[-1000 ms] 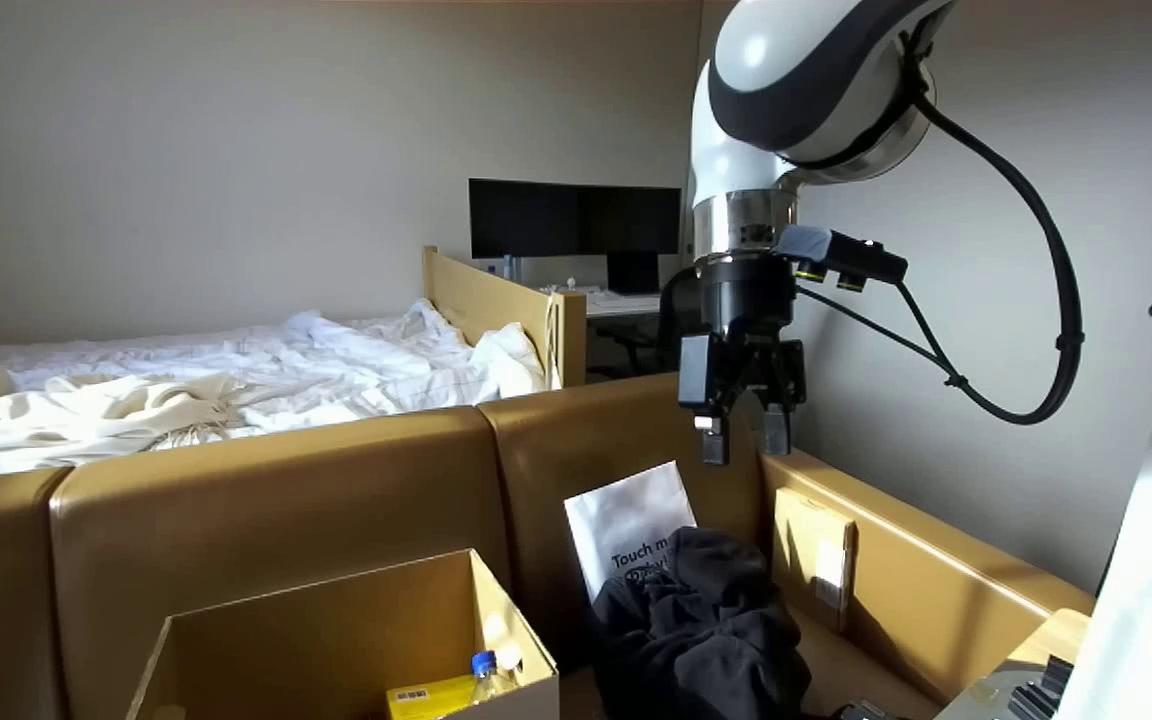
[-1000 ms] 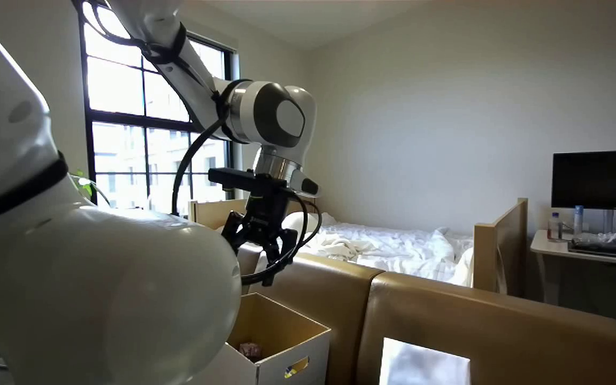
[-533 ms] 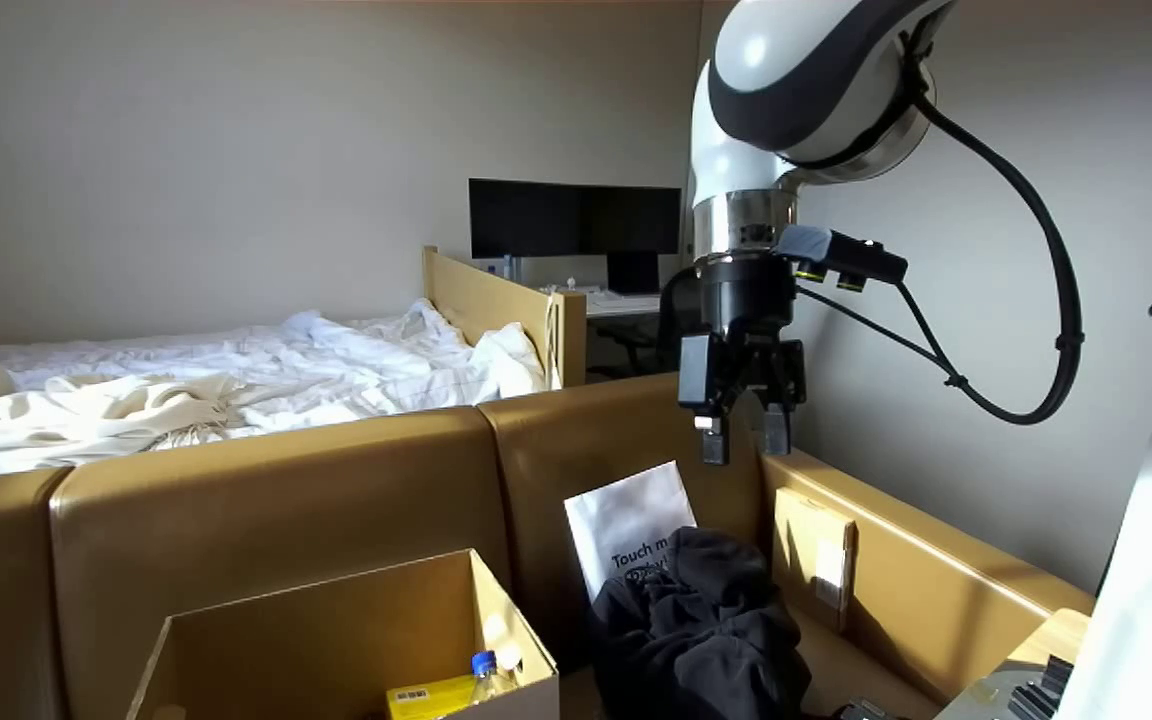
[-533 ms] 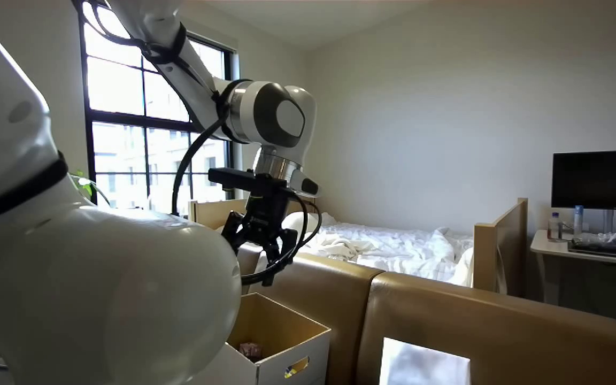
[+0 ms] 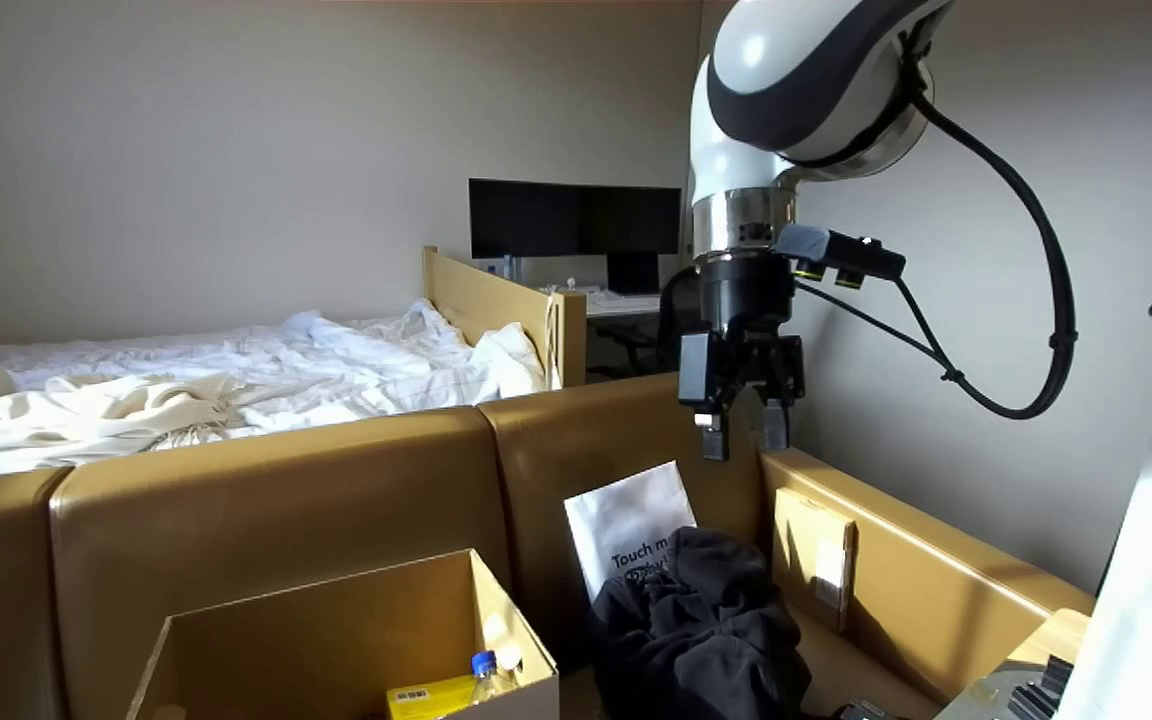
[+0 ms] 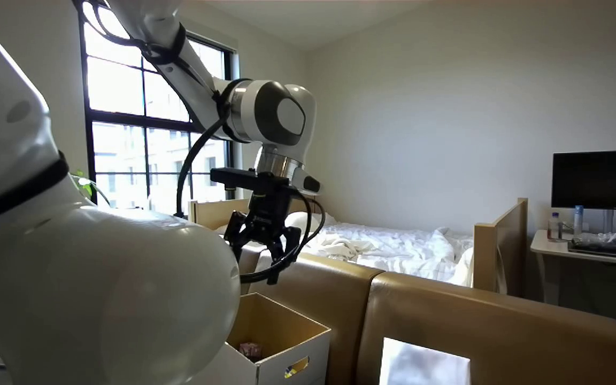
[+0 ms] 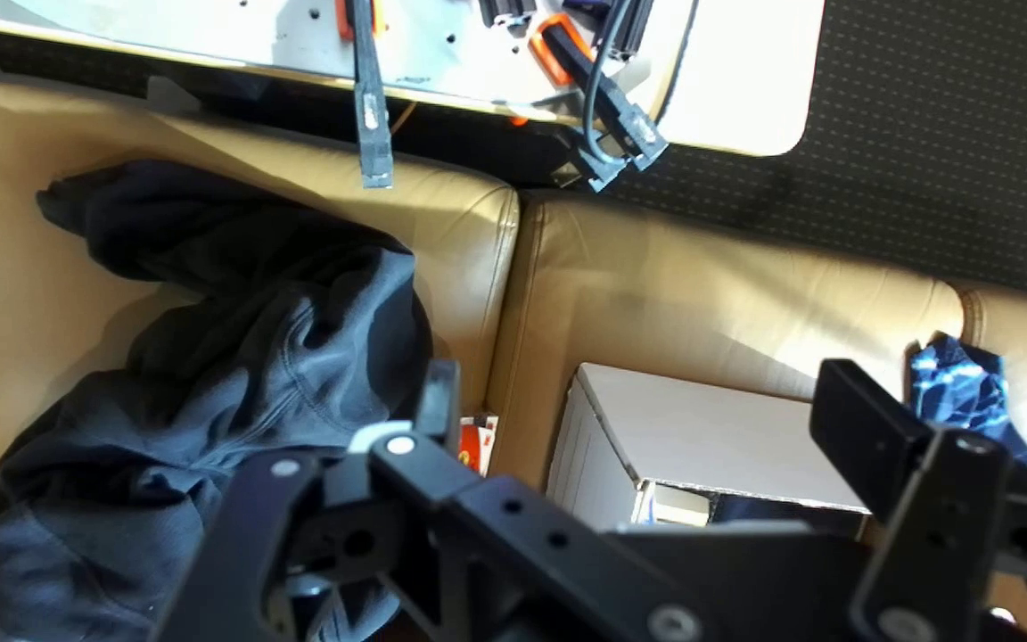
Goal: Remove the bottle from the box and put it on the handle of the couch
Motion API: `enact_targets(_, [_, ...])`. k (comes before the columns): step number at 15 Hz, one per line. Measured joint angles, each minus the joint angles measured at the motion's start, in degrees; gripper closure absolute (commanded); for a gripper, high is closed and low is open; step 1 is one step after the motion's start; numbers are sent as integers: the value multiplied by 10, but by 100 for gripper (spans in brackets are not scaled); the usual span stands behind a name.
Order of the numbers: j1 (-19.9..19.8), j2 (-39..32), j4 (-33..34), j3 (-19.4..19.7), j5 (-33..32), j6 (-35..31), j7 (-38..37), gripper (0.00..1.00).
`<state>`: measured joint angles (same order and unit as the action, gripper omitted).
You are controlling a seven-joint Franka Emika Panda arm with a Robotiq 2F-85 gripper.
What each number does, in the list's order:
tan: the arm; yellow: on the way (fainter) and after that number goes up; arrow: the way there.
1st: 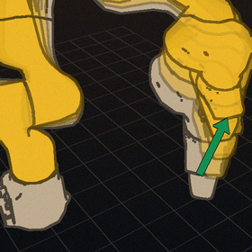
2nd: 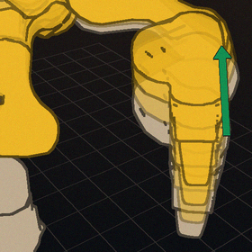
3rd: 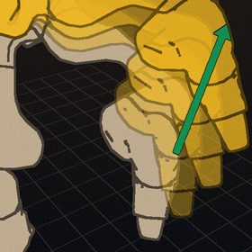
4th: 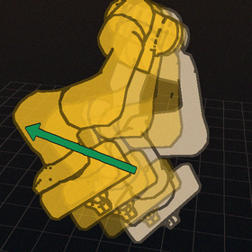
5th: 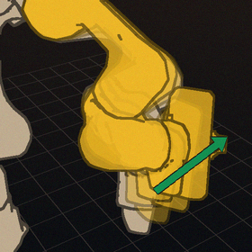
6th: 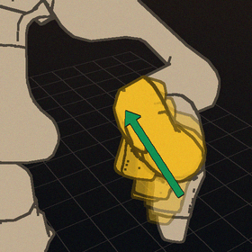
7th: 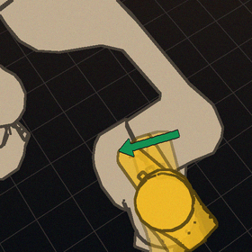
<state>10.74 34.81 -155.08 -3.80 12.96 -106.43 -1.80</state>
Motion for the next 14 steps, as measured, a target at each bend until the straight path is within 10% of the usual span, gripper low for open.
enact_targets(6, [-40,-87,82,-10,-66,-63,-1,0])
enact_targets(14, [-27,-377,286,-34,-64,-193,-4,0])
